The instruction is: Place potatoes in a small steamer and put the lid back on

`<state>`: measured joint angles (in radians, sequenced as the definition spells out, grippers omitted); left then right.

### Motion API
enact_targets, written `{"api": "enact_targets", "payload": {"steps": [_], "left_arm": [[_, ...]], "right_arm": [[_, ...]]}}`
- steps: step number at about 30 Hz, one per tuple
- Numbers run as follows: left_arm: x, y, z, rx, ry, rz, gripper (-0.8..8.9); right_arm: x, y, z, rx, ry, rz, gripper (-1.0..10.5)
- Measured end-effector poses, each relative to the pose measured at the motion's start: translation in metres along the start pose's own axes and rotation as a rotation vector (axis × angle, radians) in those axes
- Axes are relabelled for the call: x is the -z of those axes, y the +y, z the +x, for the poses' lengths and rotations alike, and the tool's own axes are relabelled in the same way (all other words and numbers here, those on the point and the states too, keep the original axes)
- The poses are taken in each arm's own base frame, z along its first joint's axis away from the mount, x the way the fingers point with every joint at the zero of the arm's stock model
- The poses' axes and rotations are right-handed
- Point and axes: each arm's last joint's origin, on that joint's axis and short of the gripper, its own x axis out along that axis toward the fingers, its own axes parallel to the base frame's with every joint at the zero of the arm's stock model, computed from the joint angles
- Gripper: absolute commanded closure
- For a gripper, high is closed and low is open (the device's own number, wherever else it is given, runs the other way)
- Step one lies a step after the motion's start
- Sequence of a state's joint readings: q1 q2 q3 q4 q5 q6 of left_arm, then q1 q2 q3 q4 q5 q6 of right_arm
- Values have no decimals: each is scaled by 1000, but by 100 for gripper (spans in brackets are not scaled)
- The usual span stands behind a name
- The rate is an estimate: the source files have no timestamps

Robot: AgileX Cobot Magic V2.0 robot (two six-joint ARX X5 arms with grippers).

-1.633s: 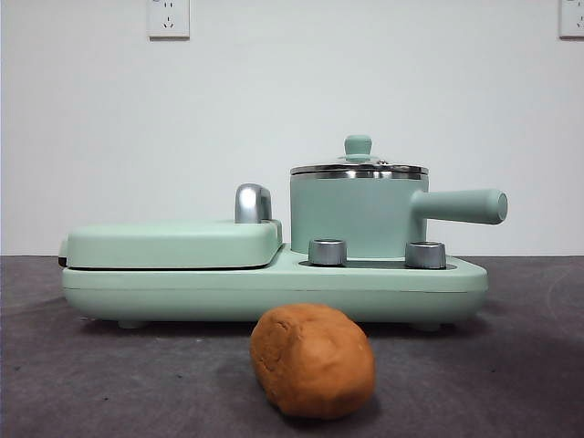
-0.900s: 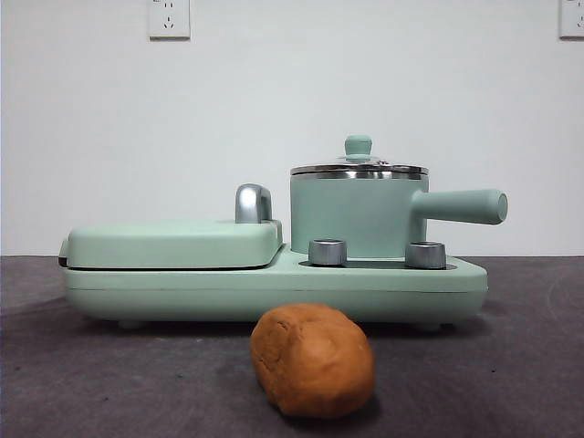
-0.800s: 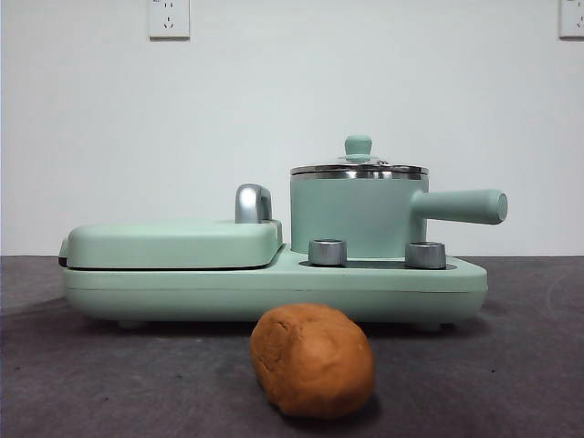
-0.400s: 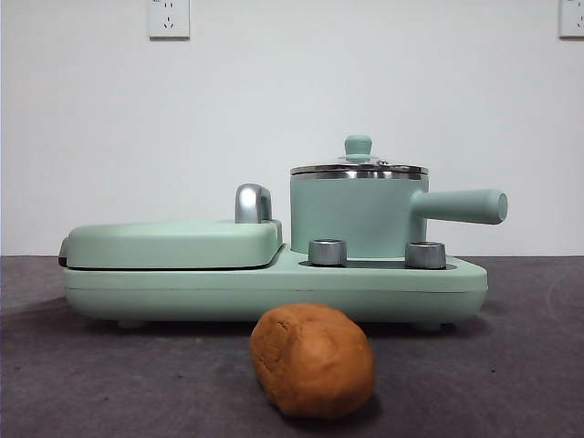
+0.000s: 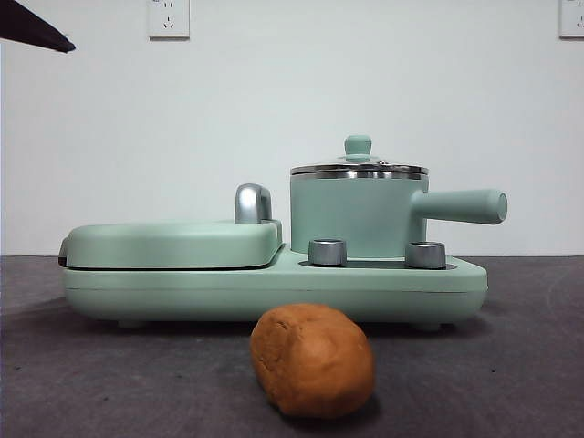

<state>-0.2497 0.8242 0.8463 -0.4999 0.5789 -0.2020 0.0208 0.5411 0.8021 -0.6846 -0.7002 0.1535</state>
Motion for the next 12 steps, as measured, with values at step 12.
{"api": "enact_targets", "payload": {"steps": [12], "left_arm": [[-22,-13,31,90,79,29,375]], "right_arm": [[1,0,0,1,5,5,485]]}}
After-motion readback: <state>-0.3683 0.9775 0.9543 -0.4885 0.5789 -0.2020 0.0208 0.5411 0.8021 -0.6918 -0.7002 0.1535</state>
